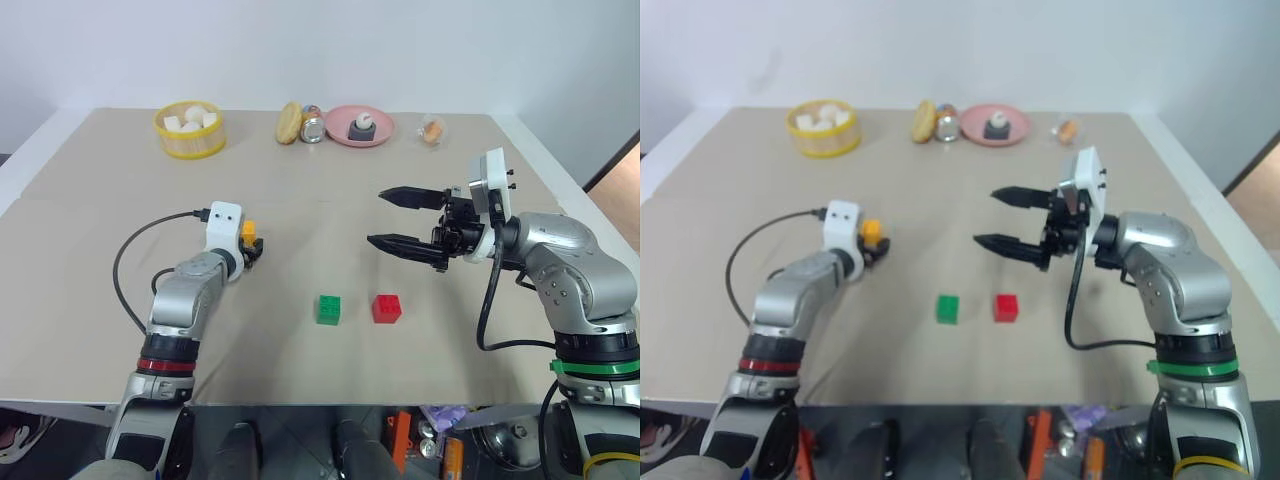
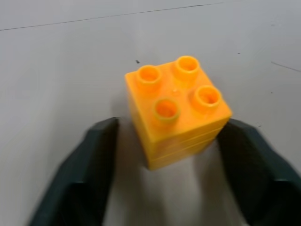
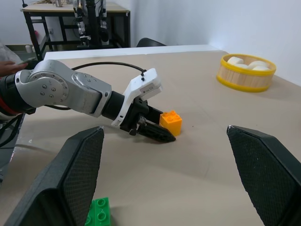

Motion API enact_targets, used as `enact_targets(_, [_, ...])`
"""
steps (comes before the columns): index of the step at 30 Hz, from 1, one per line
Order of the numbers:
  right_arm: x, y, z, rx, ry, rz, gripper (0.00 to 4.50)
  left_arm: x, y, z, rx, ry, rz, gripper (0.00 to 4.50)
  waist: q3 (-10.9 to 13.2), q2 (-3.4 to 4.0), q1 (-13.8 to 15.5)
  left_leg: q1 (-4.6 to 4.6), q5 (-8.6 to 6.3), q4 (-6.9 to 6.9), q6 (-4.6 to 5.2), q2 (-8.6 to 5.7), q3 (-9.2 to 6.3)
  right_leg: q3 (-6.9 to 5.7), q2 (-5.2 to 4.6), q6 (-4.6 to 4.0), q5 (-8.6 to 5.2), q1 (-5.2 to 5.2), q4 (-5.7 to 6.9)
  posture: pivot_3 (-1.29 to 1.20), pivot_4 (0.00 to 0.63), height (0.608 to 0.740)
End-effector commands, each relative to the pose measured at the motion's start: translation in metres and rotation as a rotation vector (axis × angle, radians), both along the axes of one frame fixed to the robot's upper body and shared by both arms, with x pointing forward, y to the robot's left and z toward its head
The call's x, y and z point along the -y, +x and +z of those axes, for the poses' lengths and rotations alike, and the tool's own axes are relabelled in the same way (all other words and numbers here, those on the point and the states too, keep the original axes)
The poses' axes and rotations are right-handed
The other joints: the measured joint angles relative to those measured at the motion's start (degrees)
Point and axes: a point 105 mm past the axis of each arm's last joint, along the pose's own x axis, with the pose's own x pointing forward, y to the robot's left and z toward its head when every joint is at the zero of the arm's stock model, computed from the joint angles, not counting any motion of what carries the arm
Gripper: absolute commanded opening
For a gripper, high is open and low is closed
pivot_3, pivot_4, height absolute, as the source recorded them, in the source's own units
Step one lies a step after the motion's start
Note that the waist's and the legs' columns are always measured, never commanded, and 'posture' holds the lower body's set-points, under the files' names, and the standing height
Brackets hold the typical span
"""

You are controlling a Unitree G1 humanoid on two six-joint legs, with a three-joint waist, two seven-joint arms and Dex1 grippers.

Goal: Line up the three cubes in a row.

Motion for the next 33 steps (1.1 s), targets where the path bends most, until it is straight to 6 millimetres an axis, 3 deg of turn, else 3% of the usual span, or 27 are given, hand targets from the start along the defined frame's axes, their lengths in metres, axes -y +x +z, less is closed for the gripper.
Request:
enact_targets(1, [-0.001,-0.002,0.009,0.04,0.002,0.013,4.33,0.001,0.002,0.015,0.056,0.005,0.001,1.63,0.0,0.0,0.0,-0.01,0.0,0.0,0.0,0.0,0.0,0.0,0.0,0.0,0.0,0.0,-0.01,0.0,0.15,0.74])
enact_targets(3, [-0.001,-0.002,0.009,0.041,0.0,0.012,4.33,0.001,0.002,0.016,0.057,0.009,0.0,1.3,0.0,0.0,0.0,-0.01,0.0,0.0,0.0,0.0,0.0,0.0,0.0,0.0,0.0,0.0,-0.02,0.0,0.15,0.74])
enact_targets(11, [-0.002,0.0,0.008,0.045,-0.006,0.012,4.33,-0.003,0.006,0.024,0.126,0.08,-0.041,1.3,0.0,0.0,0.0,-0.01,0.0,0.0,0.0,0.0,-0.01,0.0,0.0,0.0,0.0,0.0,-0.02,0.0,0.15,0.74])
enact_targets(15, [-0.002,-0.001,0.009,0.045,-0.008,0.017,4.33,0.001,0.0,0.037,0.263,0.153,-0.21,1.3,0.0,0.0,0.0,-0.01,0.0,-0.04,0.0,0.0,0.0,0.0,0.0,-0.01,-0.01,-0.03,-0.02,0.0,0.15,0.74])
enact_targets(19, [0.002,-0.007,0.008,0.017,-0.016,0.056,4.33,-0.007,-0.015,0.047,0.366,0.156,-0.417,1.3,0.0,0.0,0.0,-0.01,-0.01,-0.09,-0.01,0.01,0.03,0.01,-0.01,-0.06,-0.03,-0.06,-0.03,0.0,0.15,0.74])
enact_targets(27, [0.015,-0.023,0.008,-0.052,-0.023,0.134,4.33,-0.022,-0.051,0.04,0.418,0.169,-0.766,1.3,0.0,0.0,0.0,-0.03,-0.01,-0.1,-0.01,0.02,0.07,0.0,-0.06,-0.1,-0.07,-0.07,-0.06,0.0,0.15,0.74])
enact_targets(33, [0.017,-0.051,-0.003,-0.114,-0.064,0.222,4.33,-0.011,-0.083,0.012,0.361,0.214,-1.068,1.3,0.0,0.01,0.1,-0.04,-0.06,-0.11,-0.02,0.03,0.09,0.0,-0.09,-0.12,-0.14,-0.07,-0.06,0.0,0.15,0.74])
